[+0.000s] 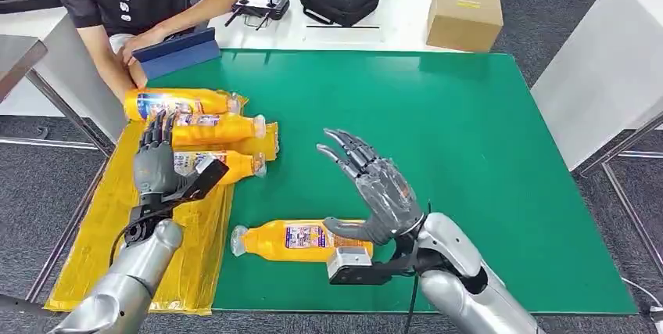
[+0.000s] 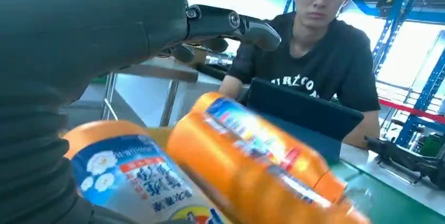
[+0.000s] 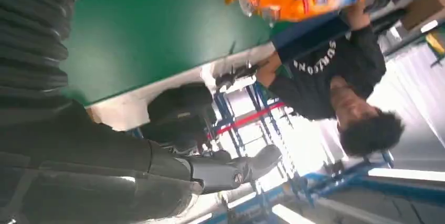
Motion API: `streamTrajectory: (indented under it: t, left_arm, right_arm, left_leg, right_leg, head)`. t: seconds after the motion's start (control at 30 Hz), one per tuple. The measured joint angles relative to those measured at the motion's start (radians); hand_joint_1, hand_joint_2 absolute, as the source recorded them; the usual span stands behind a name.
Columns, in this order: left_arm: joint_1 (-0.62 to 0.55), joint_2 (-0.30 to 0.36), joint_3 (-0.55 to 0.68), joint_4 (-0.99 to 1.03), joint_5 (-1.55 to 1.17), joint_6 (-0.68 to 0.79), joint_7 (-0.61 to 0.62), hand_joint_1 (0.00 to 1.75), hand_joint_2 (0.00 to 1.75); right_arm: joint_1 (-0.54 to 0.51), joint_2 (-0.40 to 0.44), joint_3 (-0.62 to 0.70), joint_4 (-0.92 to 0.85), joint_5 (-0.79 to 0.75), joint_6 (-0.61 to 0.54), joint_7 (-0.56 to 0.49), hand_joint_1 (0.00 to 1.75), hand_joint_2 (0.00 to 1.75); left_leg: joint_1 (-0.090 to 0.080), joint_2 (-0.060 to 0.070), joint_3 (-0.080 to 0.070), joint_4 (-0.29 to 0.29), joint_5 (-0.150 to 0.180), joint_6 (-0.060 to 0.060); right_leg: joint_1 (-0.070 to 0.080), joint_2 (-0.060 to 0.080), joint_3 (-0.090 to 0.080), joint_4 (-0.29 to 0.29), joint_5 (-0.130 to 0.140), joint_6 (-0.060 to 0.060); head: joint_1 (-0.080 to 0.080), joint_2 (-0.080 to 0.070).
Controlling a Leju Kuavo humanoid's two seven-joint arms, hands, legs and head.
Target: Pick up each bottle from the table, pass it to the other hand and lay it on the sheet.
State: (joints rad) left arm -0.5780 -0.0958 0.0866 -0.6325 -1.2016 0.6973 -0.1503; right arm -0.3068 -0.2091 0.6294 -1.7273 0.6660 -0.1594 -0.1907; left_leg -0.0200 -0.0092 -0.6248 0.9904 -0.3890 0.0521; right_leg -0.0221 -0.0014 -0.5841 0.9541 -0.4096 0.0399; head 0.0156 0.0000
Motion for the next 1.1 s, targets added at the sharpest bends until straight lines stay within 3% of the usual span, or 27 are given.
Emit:
streamTrajectory:
  t: [0.13,0.4,0.73,1.0,1.1]
  left_arm:
    - [0.006,-0.005,0.011,0.005,0.023,0.0,-0.019,0.0,1.75]
    - [0.042,-0.036,0.042,-0.002,0.258,-0.025,-0.17,0.0,1.75]
    - [0.138,-0.055,0.014,-0.114,0.398,-0.044,-0.183,0.0,1.75]
    - [0.151,-0.054,-0.002,-0.116,0.445,-0.03,-0.188,0.0,1.75]
    - [0.158,-0.054,-0.005,-0.116,0.454,-0.024,-0.196,0.0,1.75]
  right_arm:
    - [-0.001,-0.002,0.01,0.016,-0.018,0.017,0.004,0.0,1.75]
    - [-0.004,-0.013,0.03,0.09,-0.134,0.126,0.09,0.0,1.75]
    - [-0.046,-0.084,0.052,0.135,-0.259,0.202,0.173,0.0,1.75]
    - [-0.05,-0.103,0.082,0.147,-0.225,0.206,0.143,0.0,1.75]
    - [-0.043,-0.12,0.101,0.14,-0.136,0.142,0.101,0.0,1.75]
  left_leg:
    - [0.0,0.0,0.0,0.0,0.0,0.0]
    - [0.0,0.0,0.0,0.0,0.0,0.0]
    - [0.0,0.0,0.0,0.0,0.0,0.0]
    - [0.0,0.0,0.0,0.0,0.0,0.0]
    - [0.0,0.0,0.0,0.0,0.0,0.0]
  right_leg:
    - [0.0,0.0,0.0,0.0,0.0,0.0]
    - [0.0,0.0,0.0,0.0,0.0,0.0]
    - [0.0,0.0,0.0,0.0,0.0,0.0]
    - [0.0,0.0,0.0,0.0,0.0,0.0]
    - [0.0,0.0,0.0,0.0,0.0,0.0]
  head:
    - [0.0,0.0]
    - [0.0,0.0]
    - [0.0,0.0]
    - [0.0,0.0]
    - [0.0,0.0]
